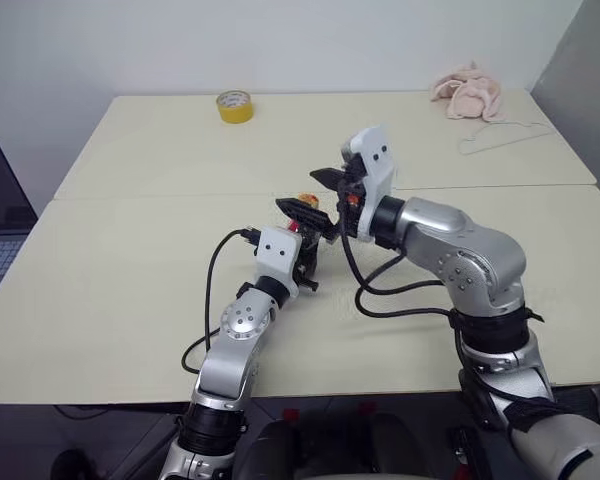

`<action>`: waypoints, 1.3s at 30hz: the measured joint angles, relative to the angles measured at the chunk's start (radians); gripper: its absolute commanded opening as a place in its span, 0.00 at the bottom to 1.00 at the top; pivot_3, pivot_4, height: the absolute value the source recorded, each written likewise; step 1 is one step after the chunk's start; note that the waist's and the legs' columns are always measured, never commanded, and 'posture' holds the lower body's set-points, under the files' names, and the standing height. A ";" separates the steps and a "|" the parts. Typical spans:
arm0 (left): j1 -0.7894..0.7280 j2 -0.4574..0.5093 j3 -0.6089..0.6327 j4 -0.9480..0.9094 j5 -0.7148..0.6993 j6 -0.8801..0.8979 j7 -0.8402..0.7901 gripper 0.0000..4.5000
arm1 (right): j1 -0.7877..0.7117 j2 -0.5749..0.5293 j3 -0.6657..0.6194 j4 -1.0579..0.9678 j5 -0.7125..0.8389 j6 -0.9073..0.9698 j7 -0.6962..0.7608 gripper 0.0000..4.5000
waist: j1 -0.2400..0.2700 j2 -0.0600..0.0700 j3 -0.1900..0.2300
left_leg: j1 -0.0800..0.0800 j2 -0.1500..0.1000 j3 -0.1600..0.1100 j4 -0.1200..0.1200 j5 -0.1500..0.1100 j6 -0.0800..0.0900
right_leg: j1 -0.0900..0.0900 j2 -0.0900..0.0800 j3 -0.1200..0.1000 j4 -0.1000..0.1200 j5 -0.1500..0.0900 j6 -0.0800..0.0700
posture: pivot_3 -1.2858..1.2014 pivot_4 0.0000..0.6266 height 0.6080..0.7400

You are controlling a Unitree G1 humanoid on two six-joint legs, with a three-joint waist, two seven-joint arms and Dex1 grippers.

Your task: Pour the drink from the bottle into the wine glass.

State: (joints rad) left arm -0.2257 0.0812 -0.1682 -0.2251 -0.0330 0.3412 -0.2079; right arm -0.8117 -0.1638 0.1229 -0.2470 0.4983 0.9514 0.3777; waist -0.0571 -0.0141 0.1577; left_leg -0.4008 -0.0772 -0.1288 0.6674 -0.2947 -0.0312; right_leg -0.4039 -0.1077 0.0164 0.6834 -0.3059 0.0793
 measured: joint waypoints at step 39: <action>0.003 -0.005 -0.022 0.000 0.010 -0.003 -0.001 0.23 | 0.020 0.032 -0.067 0.101 -0.008 0.001 -0.038 1.00 | -0.001 0.000 0.000 | 0.000 0.000 0.000 0.000 0.000 0.000 | 0.000 0.000 0.000 0.000 0.000 0.000 | 0.52 0.24 1.00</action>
State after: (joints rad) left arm -0.2222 0.0758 -0.1897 -0.2250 -0.0227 0.3382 -0.2088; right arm -0.7920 -0.1314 0.0559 -0.1458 0.4906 0.9528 0.3393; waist -0.0577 -0.0140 0.1576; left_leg -0.4009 -0.0773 -0.1285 0.6674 -0.2947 -0.0312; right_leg -0.4041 -0.1078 0.0167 0.6837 -0.3059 0.0793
